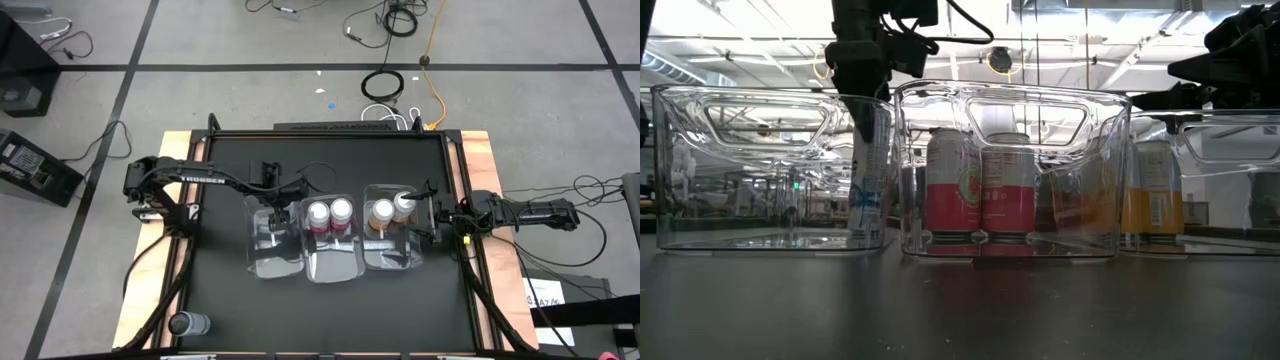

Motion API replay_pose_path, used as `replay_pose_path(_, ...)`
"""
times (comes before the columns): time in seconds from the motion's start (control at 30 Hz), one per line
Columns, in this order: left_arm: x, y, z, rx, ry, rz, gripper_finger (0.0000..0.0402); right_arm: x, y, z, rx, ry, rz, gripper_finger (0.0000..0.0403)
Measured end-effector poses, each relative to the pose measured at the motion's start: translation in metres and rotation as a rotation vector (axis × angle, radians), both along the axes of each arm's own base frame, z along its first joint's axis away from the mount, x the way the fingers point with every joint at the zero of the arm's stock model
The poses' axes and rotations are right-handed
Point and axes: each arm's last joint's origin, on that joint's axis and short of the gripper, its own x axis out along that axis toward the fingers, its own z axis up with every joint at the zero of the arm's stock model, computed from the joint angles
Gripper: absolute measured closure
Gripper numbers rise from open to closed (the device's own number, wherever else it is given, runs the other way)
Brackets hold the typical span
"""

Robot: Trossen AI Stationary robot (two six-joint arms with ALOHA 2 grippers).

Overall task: Sort soda cans
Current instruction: Put the right white soda can into the left transparent bin, then put the white soda can into the left transparent bin

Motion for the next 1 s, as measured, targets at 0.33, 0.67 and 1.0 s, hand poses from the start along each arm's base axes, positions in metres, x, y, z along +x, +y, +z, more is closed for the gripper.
replay_pose_path(0.33,-0.013,-0.001,0.023,0.007,-0.079,-0.005,0.0081,0.000,0.000,0.000,0.000,0.000,0.000,0.0005)
replay_pose_path(0.67,-0.045,-0.004,0.050,-0.006,-0.099,0.014,0.0081,0.000,0.000,0.000,0.000,0.000,0.000,0.0005)
replay_pose_path(1.0,-0.100,-0.015,0.093,-0.080,-0.258,0.205,0.0081,0.000,0.000,0.000,0.000,0.000,0.000,0.0005)
